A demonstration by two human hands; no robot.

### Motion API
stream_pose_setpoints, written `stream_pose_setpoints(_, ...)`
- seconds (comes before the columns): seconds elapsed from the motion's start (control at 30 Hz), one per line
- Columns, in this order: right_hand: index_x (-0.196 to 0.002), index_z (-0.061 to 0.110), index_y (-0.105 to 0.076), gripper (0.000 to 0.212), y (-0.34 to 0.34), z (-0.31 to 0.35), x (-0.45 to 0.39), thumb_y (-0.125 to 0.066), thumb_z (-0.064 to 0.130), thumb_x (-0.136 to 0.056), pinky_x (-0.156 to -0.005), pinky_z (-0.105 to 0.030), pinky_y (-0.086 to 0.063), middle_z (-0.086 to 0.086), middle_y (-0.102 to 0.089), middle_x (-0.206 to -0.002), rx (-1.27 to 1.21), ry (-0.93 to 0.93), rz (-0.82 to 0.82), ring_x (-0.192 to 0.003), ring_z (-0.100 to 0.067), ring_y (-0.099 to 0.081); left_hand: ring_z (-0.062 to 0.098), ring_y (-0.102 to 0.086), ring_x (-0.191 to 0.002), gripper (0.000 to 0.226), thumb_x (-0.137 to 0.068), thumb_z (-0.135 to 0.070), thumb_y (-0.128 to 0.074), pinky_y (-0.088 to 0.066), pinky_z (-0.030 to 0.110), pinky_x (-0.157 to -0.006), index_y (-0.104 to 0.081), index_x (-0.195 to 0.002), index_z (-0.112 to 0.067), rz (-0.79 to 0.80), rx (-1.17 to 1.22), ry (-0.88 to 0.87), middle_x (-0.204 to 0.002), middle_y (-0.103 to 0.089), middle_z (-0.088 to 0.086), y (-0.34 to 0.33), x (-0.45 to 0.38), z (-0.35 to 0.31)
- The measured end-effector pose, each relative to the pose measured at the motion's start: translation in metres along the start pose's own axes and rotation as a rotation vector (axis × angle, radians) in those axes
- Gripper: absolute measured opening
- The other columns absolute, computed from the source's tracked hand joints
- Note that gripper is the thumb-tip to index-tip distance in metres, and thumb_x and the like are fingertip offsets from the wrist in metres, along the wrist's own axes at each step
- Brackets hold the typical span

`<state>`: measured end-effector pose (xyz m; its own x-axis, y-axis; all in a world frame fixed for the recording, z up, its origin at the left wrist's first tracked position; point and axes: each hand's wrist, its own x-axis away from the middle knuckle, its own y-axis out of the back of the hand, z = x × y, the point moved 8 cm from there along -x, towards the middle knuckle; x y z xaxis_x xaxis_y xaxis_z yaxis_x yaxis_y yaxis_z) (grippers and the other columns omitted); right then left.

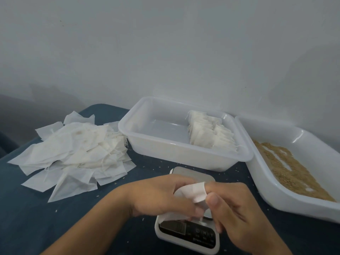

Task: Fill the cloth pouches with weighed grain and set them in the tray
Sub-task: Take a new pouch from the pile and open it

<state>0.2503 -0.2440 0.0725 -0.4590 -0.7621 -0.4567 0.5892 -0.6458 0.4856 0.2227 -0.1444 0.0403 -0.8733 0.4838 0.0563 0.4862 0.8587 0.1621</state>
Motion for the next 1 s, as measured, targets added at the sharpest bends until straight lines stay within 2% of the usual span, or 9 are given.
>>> stream_pose_setpoints(0.07,-0.085,0.006,-0.074,0.059,0.011,0.0,0.003,-0.037,0.046,-0.11,-0.049,-0.012,-0.038,0.026,-0.059,-0.063,0.026,0.02,-0.087,-0.045,0.0,-0.052,-0.001,-0.063,-0.083,0.015,-0.091,-0.021,-0.071,-0.047,0.015,-0.075,-0.064,-0.096,-0.033,-0.019,-0.252,0.005,-0.089,-0.067,-0.019,0.0,-0.008,-0.009)
stream_pose_setpoints(0.17,-0.084,0.011,-0.074,0.058,0.031,0.0,0.009,-0.036,0.047,-0.11,-0.048,-0.011,-0.036,0.016,-0.059,-0.058,0.053,0.048,-0.237,-0.042,-0.002,-0.051,0.003,-0.066,-0.084,0.015,-0.087,-0.033,-0.074,-0.053,0.024,-0.073,-0.063,-0.098,-0.033,-0.087,-0.494,0.011,-0.094,-0.069,-0.011,-0.002,-0.026,-0.02)
stream_pose_setpoints(0.23,-0.089,0.012,-0.075,0.059,0.043,0.0,0.015,-0.036,0.051,-0.109,-0.045,-0.013,-0.036,0.011,-0.056,-0.052,0.089,0.061,-0.316,-0.04,-0.002,-0.049,0.002,-0.064,-0.081,0.017,-0.086,-0.035,-0.075,-0.052,0.023,-0.071,-0.061,-0.094,-0.032,-0.168,-0.499,0.014,-0.092,-0.068,-0.01,-0.002,-0.036,-0.021)
stream_pose_setpoints(0.33,-0.1,0.026,-0.075,0.046,0.055,0.002,0.02,-0.038,0.051,-0.109,-0.044,-0.013,-0.036,0.023,-0.053,-0.052,0.166,0.074,-0.404,-0.039,0.002,-0.049,-0.001,-0.059,-0.077,0.021,-0.083,-0.038,-0.078,-0.048,0.025,-0.071,-0.058,-0.088,-0.041,-0.295,-0.376,0.021,-0.085,-0.063,-0.019,0.001,-0.039,-0.009)
stream_pose_setpoints(0.5,-0.094,0.028,-0.077,0.036,0.046,0.003,0.016,-0.05,0.048,-0.105,-0.049,-0.012,-0.037,0.02,-0.059,-0.062,0.299,0.085,-0.3,-0.048,-0.001,-0.054,0.012,-0.067,-0.098,0.034,-0.082,-0.042,-0.078,-0.057,0.047,-0.09,-0.061,-0.11,-0.037,-0.307,-0.284,0.014,-0.105,-0.067,-0.01,0.001,-0.03,0.01)
stream_pose_setpoints(0.57,-0.09,0.028,-0.077,0.026,0.04,0.002,0.015,-0.056,0.039,-0.101,-0.051,-0.014,-0.039,0.018,-0.062,-0.066,0.334,0.092,-0.248,-0.053,-0.003,-0.057,0.011,-0.068,-0.104,0.039,-0.084,-0.038,-0.08,-0.057,0.047,-0.094,-0.061,-0.117,-0.035,-0.285,-0.233,-0.006,-0.111,-0.069,-0.009,0.0,-0.028,0.009)
stream_pose_setpoints(0.73,-0.083,0.007,-0.077,0.049,0.03,-0.012,0.011,-0.051,0.044,-0.103,-0.048,-0.04,-0.048,-0.002,-0.069,-0.067,0.311,0.015,-0.172,-0.057,-0.019,-0.064,0.013,-0.067,-0.101,0.024,-0.088,-0.026,-0.074,-0.056,0.044,-0.093,-0.063,-0.109,-0.027,-0.223,-0.261,-0.049,-0.108,-0.069,-0.005,-0.007,-0.029,0.002)
stream_pose_setpoints(0.87,-0.099,0.013,-0.078,0.046,0.034,0.001,0.012,-0.046,0.044,-0.107,-0.055,-0.011,-0.046,0.027,-0.068,-0.08,0.21,0.103,-0.26,-0.06,0.005,-0.063,0.011,-0.065,-0.09,0.015,-0.092,-0.014,-0.067,-0.055,0.035,-0.082,-0.065,-0.104,-0.024,-0.225,-0.24,-0.139,-0.099,-0.068,-0.002,-0.006,-0.028,-0.008)
stream_pose_setpoints(1.0,-0.112,0.022,-0.072,0.044,0.054,0.003,0.021,-0.041,0.053,-0.108,-0.049,-0.013,-0.045,0.031,-0.067,-0.083,0.219,0.126,-0.458,-0.05,0.001,-0.061,0.008,-0.059,-0.08,0.023,-0.086,-0.03,-0.069,-0.05,0.033,-0.075,-0.066,-0.108,-0.035,-0.321,-0.177,-0.147,-0.089,-0.065,-0.011,0.008,-0.026,-0.003)
